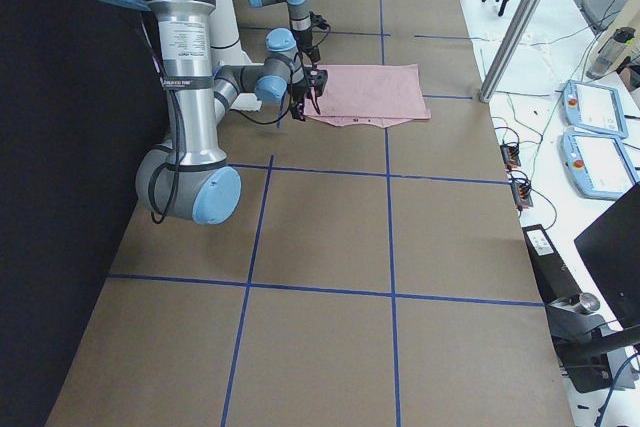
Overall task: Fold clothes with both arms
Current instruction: 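Move the left gripper down to the shirt's near corner while the right gripper waits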
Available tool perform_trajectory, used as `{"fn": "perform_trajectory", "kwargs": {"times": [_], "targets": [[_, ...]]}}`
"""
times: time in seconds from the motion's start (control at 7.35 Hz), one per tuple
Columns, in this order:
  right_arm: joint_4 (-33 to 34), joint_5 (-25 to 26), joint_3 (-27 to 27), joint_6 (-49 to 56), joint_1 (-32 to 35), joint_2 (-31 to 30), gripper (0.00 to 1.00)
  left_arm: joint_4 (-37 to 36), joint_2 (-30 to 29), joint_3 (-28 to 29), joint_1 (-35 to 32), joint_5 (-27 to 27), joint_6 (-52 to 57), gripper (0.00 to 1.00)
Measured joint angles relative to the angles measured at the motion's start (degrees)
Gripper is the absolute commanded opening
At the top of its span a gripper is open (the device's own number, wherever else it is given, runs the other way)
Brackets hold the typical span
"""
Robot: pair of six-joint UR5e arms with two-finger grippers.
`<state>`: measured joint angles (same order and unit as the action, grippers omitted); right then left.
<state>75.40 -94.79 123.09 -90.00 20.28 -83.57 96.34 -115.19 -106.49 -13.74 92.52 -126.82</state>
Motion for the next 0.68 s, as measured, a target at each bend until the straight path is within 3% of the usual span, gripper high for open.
{"fn": "perform_trajectory", "kwargs": {"times": [0.27, 0.41, 0.68], "targets": [[-0.01, 0.04, 0.06, 0.0, 0.08, 0.01, 1.0, -0.09, 0.04, -0.07, 0.78, -0.13, -0.65, 0.89], [-0.03, 0.03, 0.1, 0.0, 0.13, -0.01, 1.0, -0.1, 0.03, -0.07, 1.08, -0.14, -0.74, 0.73], [0.0, -0.03, 0.13, 0.0, 0.21, -0.02, 1.0, -0.1, -0.14, -0.14, 1.47, -0.15, -0.87, 0.19]]}}
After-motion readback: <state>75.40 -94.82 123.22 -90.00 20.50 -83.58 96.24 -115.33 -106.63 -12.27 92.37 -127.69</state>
